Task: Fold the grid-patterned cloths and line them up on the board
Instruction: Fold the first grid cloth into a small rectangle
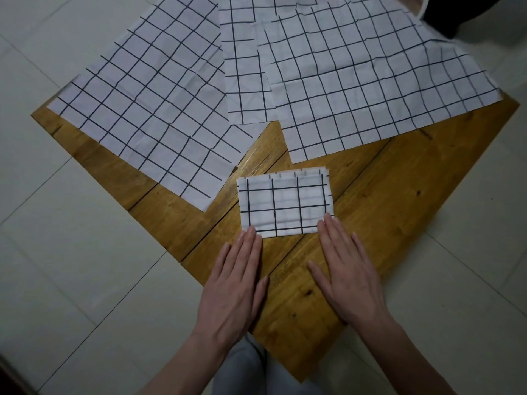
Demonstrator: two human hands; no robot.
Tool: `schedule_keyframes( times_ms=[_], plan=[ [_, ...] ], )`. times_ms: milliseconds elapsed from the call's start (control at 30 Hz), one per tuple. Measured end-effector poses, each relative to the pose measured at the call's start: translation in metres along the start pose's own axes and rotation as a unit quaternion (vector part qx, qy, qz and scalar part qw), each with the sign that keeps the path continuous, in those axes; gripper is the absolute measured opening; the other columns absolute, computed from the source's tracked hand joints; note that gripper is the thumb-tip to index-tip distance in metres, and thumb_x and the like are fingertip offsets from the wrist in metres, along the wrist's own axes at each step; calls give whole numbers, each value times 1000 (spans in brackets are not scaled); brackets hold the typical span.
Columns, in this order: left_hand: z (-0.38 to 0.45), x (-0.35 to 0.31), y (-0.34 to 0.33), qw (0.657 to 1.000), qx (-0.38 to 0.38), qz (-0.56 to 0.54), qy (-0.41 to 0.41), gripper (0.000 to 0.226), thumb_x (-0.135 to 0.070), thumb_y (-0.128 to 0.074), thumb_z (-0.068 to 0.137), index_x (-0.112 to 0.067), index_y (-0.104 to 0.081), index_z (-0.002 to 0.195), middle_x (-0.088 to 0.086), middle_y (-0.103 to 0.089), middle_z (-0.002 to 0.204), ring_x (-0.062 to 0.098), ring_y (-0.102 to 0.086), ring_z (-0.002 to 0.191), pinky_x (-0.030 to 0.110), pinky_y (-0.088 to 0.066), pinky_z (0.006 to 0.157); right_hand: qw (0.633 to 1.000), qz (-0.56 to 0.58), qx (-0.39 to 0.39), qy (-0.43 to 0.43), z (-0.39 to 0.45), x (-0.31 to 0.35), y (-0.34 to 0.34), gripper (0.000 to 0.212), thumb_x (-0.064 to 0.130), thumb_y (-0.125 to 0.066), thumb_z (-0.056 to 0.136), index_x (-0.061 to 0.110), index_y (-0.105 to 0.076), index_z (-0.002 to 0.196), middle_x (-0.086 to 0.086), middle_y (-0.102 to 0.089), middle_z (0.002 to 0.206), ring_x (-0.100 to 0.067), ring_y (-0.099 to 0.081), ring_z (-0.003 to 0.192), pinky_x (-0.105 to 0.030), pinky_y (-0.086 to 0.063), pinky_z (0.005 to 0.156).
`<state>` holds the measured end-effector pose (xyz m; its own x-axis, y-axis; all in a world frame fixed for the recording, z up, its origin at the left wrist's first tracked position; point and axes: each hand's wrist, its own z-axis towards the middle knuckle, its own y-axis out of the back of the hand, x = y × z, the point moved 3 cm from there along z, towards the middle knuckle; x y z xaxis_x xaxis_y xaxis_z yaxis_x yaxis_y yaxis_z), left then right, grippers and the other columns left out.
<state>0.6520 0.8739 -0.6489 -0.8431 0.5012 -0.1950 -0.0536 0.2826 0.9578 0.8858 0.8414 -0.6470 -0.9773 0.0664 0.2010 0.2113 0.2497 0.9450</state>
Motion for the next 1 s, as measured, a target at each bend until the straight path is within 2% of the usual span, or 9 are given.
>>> schedule_keyframes(
  times_ms=[200, 267, 333, 400, 533, 633, 767, 900, 1000],
  plan=[
    [1, 2, 1, 1000, -6, -5, 6, 69, -48, -30, 110, -13, -14, 168, 5, -12, 176, 19, -8, 163, 46, -14, 129, 999, 29, -28, 2, 0, 5, 5, 70, 55, -27, 108, 20, -12, 166, 1, -11, 174, -14, -8, 160, -50, -14, 128],
    [2, 1, 2, 1000, -4, 0, 1, 69, -48, -31, 110, -16, -13, 168, 6, -12, 176, 20, -7, 163, 50, -14, 128, 998, 44, -43, 4, 4, 3, 13, 64, 54, -28, 108, 20, -27, 163, -1, -26, 170, -16, -21, 157, -50, -17, 127],
    [3, 0, 2, 1000, 2, 11, -9, 69, -50, -31, 110, -19, -13, 169, 8, -10, 176, 23, -7, 163, 54, -14, 128, 995, 58, -78, 14, 13, 2, 25, 56, 49, -34, 108, 16, -46, 152, -5, -46, 157, -21, -41, 147, -50, -27, 123],
    [4, -2, 2, 1000, 6, 19, -12, 70, -53, -31, 110, -18, -14, 168, 10, -9, 176, 25, -6, 163, 55, -13, 128, 990, 66, -124, 32, 26, 0, 38, 48, 41, -44, 107, 12, -55, 143, -9, -55, 144, -24, -50, 135, -47, -37, 116],
    [8, -1, 5, 1000, 1, 20, -23, 67, -54, -27, 111, -16, -24, 166, 13, -14, 175, 27, -8, 163, 56, -12, 128, 984, 62, -150, 77, 61, 2, 50, 46, 24, -59, 104, 11, -51, 147, -11, -52, 146, -26, -48, 136, -46, -40, 113],
    [15, 1, 11, 999, -11, 26, -41, 64, -52, -24, 112, -13, -34, 162, 12, -19, 174, 28, -11, 162, 58, -11, 128, 986, 66, -131, 78, 81, 6, 50, 55, 25, -63, 100, 13, -46, 151, -9, -52, 146, -26, -50, 134, -46, -42, 111],
    [26, 2, 21, 998, -26, 30, -38, 64, -50, -27, 111, -13, -36, 162, 14, -24, 172, 28, -13, 162, 56, -11, 129, 989, 75, -121, 28, 84, 9, 45, 59, 28, -67, 96, 17, -47, 151, -6, -56, 134, -23, -52, 119, -40, -48, 96],
    [35, 0, 29, 999, -29, 30, 5, 65, -50, -29, 110, -12, -38, 161, 17, -44, 152, 34, -36, 148, 55, -18, 127, 989, 72, -119, -44, 63, 7, 39, 51, 30, -62, 98, 17, -49, 146, -5, -56, 121, -19, -52, 103, -36, -52, 84],
    [40, -5, 32, 999, -24, 34, 18, 67, -51, -29, 109, -11, -37, 161, 17, -49, 144, 35, -45, 140, 55, -20, 126, 988, 63, -115, -85, 40, 13, 37, 53, 33, -60, 99, 15, -48, 147, -3, -60, 109, -16, -55, 91, -32, -50, 77]
  ],
)
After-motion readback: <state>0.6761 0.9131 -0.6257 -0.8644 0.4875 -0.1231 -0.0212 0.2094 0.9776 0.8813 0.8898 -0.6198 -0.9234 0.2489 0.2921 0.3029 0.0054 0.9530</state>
